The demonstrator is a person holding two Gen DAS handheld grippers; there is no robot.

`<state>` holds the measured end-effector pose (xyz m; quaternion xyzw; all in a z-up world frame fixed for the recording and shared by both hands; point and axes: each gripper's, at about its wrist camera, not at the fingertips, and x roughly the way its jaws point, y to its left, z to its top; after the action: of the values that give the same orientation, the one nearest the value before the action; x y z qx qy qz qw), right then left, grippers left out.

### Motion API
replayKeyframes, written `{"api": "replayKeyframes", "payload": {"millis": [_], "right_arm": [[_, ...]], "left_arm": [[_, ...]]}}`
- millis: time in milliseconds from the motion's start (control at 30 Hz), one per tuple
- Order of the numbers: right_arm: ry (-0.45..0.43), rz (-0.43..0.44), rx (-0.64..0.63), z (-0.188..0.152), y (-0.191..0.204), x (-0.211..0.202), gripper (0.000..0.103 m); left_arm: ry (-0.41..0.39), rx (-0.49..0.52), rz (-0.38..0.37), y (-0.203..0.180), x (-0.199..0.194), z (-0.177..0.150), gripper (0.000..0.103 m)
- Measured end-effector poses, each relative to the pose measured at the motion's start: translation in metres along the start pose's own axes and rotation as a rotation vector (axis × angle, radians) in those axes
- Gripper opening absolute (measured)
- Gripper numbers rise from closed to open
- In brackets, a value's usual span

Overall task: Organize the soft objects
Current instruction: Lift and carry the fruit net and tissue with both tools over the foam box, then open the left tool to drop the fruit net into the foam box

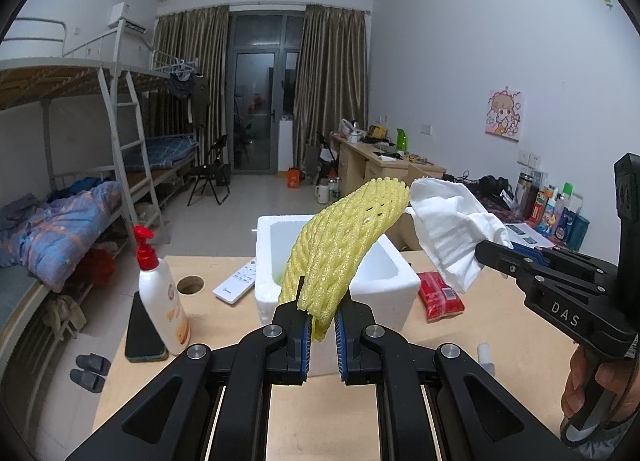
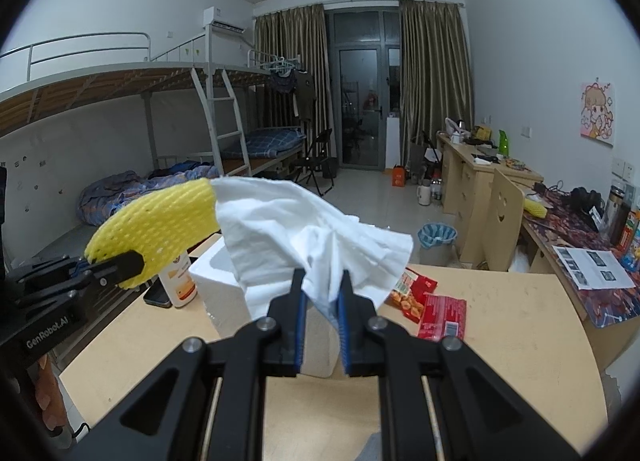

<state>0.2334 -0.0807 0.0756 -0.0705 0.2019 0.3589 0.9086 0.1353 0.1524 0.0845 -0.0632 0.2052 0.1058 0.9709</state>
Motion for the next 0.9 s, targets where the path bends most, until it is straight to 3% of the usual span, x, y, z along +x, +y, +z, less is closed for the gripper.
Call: {"api": "replayKeyframes", "payload": {"millis": [900], "right_arm": [[0.011,-0.070,0.015,0.048,-0.026,0.060,0.017]], "left_arm": [[0.024,0.008,-0.031,0.002,0.098,0.049,0.011]]}}
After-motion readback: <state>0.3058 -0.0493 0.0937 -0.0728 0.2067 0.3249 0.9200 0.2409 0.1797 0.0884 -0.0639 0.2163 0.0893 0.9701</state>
